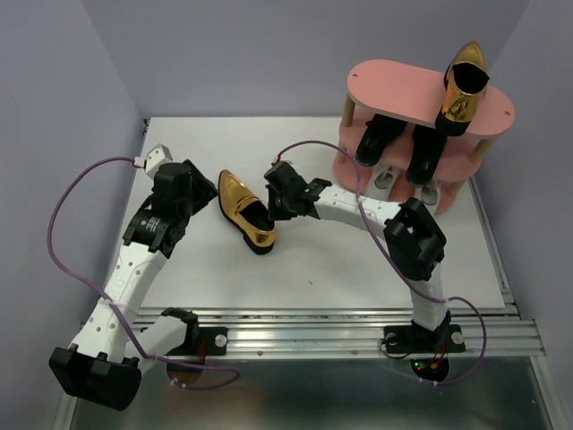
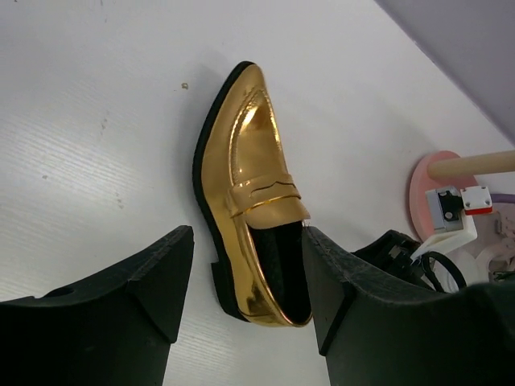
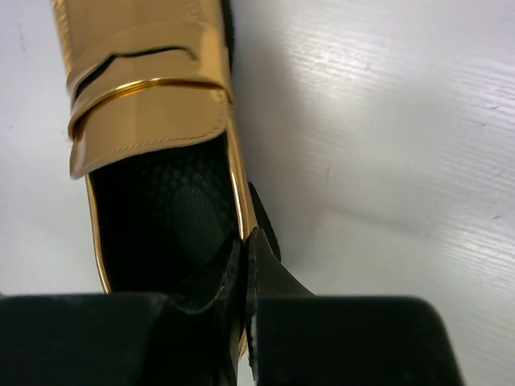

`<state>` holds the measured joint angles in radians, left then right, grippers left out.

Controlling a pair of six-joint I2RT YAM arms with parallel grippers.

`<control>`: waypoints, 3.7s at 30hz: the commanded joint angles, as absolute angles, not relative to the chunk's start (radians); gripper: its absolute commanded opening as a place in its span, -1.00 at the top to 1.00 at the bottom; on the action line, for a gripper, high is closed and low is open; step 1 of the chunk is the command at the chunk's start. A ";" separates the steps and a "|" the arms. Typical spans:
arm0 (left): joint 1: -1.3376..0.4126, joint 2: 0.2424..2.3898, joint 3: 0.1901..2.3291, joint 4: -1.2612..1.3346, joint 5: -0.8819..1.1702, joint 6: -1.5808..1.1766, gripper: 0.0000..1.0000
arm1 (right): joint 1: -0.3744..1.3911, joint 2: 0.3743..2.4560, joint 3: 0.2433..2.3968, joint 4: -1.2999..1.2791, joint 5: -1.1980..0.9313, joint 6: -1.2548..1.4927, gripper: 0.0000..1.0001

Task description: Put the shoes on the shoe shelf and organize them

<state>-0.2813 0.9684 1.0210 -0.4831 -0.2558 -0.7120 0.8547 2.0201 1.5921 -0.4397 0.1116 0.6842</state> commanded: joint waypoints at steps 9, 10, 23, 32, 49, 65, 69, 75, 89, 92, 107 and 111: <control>-0.275 0.945 1.000 -0.465 -0.295 -0.686 -0.26 | 0.867 1.807 1.730 -0.543 0.235 0.422 0.99; -0.275 0.943 0.999 -0.463 -0.295 -0.687 -0.26 | 0.867 1.795 1.783 -0.557 0.264 0.411 0.99; -0.273 0.859 1.014 -0.494 -0.353 -0.698 -0.21 | 0.718 1.873 2.316 -0.640 0.397 0.414 0.99; -0.270 0.839 1.025 -0.497 -0.331 -0.704 -0.19 | 0.594 1.771 2.359 -0.615 0.587 0.479 0.99; -0.270 0.839 1.000 -0.486 -0.308 -0.704 -0.18 | 0.540 1.582 2.134 -0.485 0.663 0.512 0.98; -0.270 0.836 0.994 -0.488 -0.301 -0.706 -0.18 | 0.511 1.522 2.069 -0.442 0.930 0.498 0.99; -0.270 0.827 0.991 -0.489 -0.302 -0.706 -0.18 | 0.500 1.494 2.030 -0.434 0.974 0.531 0.99; -0.268 0.827 0.988 -0.488 -0.296 -0.707 -0.18 | 0.470 1.459 1.979 -0.387 0.988 0.534 0.99; -0.268 0.831 0.994 -0.494 -0.308 -0.696 -0.17 | 0.411 1.405 1.892 -0.367 1.003 0.574 0.99; -0.268 0.836 0.985 -0.488 -0.293 -0.703 -0.17 | 0.402 1.391 1.868 -0.362 1.002 0.580 0.99; -0.267 0.839 0.976 -0.479 -0.276 -0.706 -0.17 | 0.374 1.404 1.822 -0.339 0.971 0.581 0.00; -0.267 0.845 0.977 -0.480 -0.278 -0.704 -0.17 | 0.374 1.413 1.825 -0.337 0.922 0.577 -0.12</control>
